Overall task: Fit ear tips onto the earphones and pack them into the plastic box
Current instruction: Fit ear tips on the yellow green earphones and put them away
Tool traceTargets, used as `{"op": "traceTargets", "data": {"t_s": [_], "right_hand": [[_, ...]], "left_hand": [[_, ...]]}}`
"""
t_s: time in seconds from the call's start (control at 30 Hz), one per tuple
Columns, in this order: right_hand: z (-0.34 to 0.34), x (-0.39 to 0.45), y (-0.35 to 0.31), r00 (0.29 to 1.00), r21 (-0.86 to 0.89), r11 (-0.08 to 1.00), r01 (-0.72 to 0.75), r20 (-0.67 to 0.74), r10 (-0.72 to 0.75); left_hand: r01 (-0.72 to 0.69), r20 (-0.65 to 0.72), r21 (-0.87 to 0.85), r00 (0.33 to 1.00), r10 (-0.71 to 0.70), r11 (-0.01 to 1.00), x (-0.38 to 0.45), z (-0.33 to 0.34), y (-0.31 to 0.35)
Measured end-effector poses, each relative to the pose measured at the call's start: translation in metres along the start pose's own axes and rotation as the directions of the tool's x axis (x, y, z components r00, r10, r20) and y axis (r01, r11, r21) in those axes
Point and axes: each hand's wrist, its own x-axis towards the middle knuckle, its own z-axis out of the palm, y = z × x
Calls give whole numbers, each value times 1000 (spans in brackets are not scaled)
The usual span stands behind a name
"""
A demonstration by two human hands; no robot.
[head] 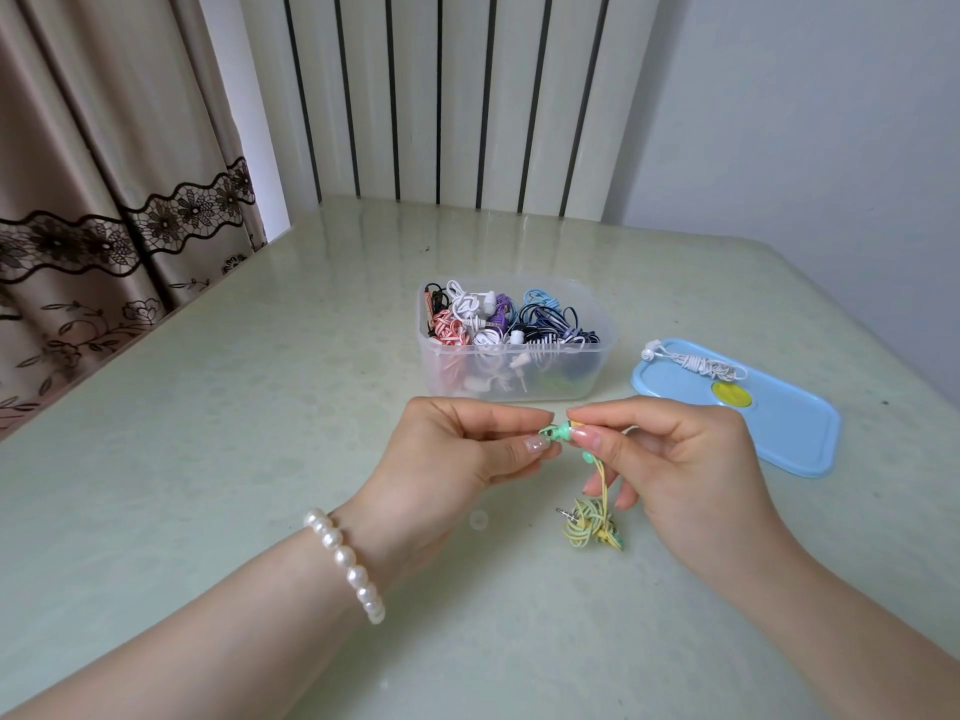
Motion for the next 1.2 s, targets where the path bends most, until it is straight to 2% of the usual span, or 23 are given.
{"op": "traceTargets", "data": {"t_s": [0.47,1.2], "right_hand": [[0,1,4,1000,-110,994,12,-10,-13],[3,0,9,993,-163,985,60,-94,-76]], "left_hand": [[31,-1,-34,1000,-31,999,-2,2,3],[44,18,-23,999,-44,999,-6,6,2]]}}
